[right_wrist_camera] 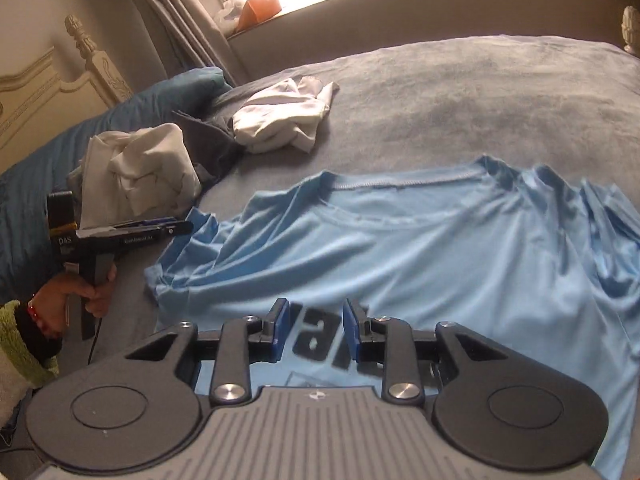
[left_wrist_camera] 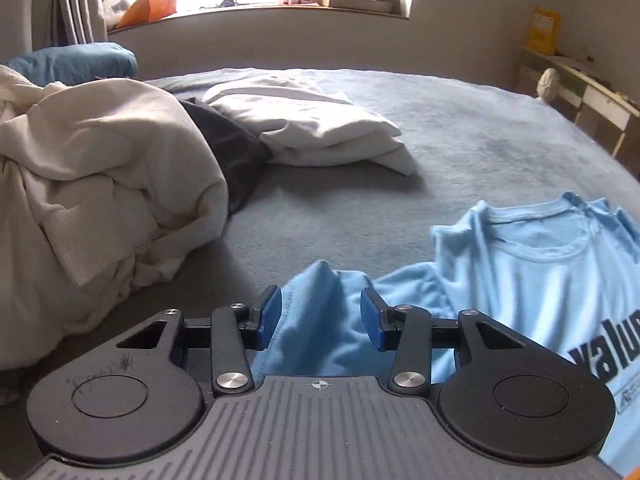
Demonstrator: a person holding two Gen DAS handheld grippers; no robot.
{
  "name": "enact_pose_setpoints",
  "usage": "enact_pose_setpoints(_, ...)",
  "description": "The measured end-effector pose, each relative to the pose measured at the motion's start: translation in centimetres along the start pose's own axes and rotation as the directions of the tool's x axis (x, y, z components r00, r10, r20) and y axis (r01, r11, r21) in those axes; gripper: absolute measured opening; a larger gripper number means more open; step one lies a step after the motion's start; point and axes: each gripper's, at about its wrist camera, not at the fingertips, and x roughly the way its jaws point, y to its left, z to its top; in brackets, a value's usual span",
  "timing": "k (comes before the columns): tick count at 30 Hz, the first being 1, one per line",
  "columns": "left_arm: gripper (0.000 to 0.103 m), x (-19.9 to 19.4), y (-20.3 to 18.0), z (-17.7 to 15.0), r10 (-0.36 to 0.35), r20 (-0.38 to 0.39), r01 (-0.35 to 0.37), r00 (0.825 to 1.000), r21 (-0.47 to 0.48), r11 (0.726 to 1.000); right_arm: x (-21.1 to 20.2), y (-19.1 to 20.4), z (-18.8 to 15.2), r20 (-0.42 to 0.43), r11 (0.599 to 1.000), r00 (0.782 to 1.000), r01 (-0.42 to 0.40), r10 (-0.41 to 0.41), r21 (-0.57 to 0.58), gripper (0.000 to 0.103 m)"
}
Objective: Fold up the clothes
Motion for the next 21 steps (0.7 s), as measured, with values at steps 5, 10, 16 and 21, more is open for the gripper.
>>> enact_pose_setpoints(5,0.052,1.9,0.5,-0.6,-0.069,-0.053,0.066,0.996,-0.052,0.996,5.7,0.8,3.8,0.037,1.000,0.999,0.007,-0.008,0.023,0.031)
enact_pose_setpoints(10,0.005,1.3,-0.4,-1.6,0.011,0.025,-0.010,1.000,-0.045,0.999,10.0,0.6,5.0,0.046,0.992,0.997,0.051,-0.056,0.115,0.031)
enact_pose_setpoints(16,0.004,-0.1,1.1,-1.9,0.106,0.040,-0.102,0.994,-0.098,0.990,12.6,0.2,5.2,0.064,0.981,0.996,0.056,-0.069,0.185,0.031)
enact_pose_setpoints(21,0.017,-0.7,3.0,-2.1,0.168,0.019,-0.162,0.986,-0.179,0.970,13.0,-0.1,5.7,0.054,0.986,0.997,0.040,-0.049,0.165,0.031)
